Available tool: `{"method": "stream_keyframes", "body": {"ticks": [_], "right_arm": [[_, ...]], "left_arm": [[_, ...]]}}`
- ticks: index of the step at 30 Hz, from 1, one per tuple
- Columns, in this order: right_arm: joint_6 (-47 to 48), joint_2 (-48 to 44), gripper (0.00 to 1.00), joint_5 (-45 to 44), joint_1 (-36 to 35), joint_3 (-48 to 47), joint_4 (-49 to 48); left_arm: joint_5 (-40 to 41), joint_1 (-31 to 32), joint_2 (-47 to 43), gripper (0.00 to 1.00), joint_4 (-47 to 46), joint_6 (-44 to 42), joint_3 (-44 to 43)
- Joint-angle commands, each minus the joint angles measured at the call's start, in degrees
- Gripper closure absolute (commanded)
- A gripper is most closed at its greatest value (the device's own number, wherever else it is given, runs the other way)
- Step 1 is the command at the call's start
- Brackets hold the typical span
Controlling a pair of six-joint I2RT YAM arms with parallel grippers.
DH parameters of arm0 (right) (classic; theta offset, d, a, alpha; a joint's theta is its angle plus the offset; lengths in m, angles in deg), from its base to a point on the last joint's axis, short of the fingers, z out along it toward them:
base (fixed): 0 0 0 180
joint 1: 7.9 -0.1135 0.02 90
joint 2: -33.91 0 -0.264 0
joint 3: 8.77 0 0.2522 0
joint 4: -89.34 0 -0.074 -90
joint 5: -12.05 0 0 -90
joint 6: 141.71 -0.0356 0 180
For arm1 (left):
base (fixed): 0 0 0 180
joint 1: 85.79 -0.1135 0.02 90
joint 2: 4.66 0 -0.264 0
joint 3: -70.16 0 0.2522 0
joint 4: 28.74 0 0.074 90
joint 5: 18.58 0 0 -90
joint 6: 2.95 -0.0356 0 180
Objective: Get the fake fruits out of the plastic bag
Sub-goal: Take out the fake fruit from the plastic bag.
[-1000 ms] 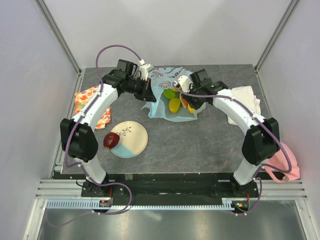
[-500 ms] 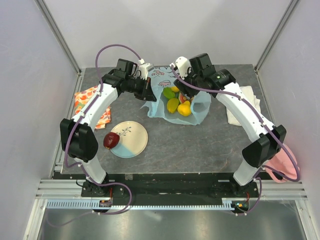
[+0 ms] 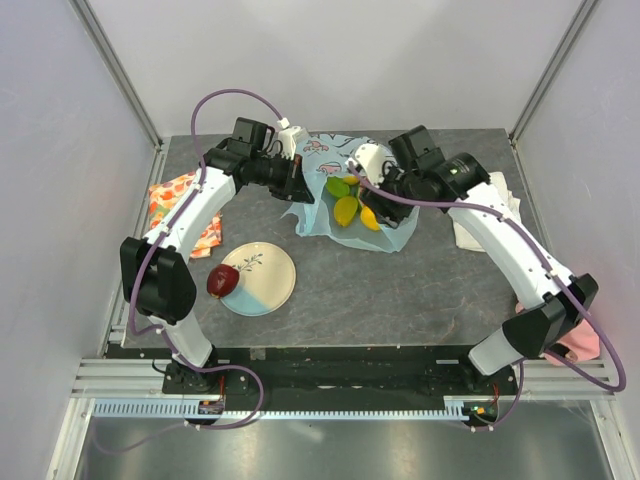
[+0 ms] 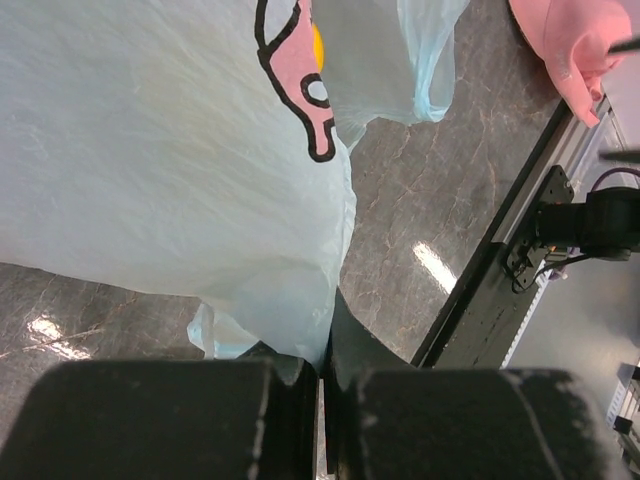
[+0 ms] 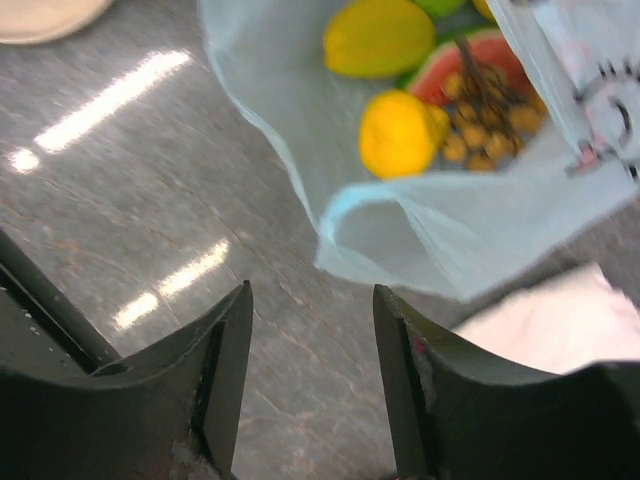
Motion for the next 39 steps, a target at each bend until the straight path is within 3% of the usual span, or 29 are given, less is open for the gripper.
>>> {"method": "stream_keyframes", "body": {"ticks": [1, 9, 12, 13, 16, 22, 32, 36, 37, 39], "right_arm": [[-1.5, 5.1, 0.42, 7.2, -2.8, -1.7, -5.2], [-2.2, 19.3, 0.46, 6.3, -2.7, -4.6, -14.0], [-2.2, 20.7, 0.45, 1.7, -2.2, -3.5, -18.0], [-2.8, 20.7, 0.43, -4.2, -2.1, -1.7, -19.7], [-3.2, 21.4, 0.36, -8.9, -1.2, 0.1, -23.1], [-2.2, 23.9, 0.30, -13.0, -0.2, 4.0, -23.6], [-2.2, 28.0, 0.28, -15.5, 1.3, 7.6, -27.8], [-1.8, 28.0, 0.37, -14.9, 1.3, 8.5, -29.4], [-1.7, 27.7, 0.49, -14.7, 1.4, 8.9, -29.8], [-1.5, 26.1, 0.60, -13.7, 1.3, 9.8, -30.6]], "left_arm": [[-2.3, -0.2, -0.5, 0.98, -1.0, 1.8, -1.8], [-1.4, -0.3, -1.9, 0.98, -0.5, 1.1, -0.6], [-1.0, -0.7, -1.6, 0.98, -0.4, 0.9, -1.0], [-0.9, -0.8, -1.4, 0.98, -0.4, 0.8, -1.0], [-0.7, -1.2, -0.5, 0.99, -0.4, 0.7, -1.3], [0.0, -1.5, 1.0, 0.98, -0.5, 0.8, -1.8], [0.1, -1.6, 2.3, 0.98, 0.1, 0.5, -2.8], [0.1, -1.6, 1.9, 0.98, 0.2, 0.3, -2.6], [0.2, -1.6, 1.8, 0.98, 0.2, 0.3, -2.5], [0.3, -1.6, 1.8, 0.98, 0.2, 0.2, -2.5]]}}
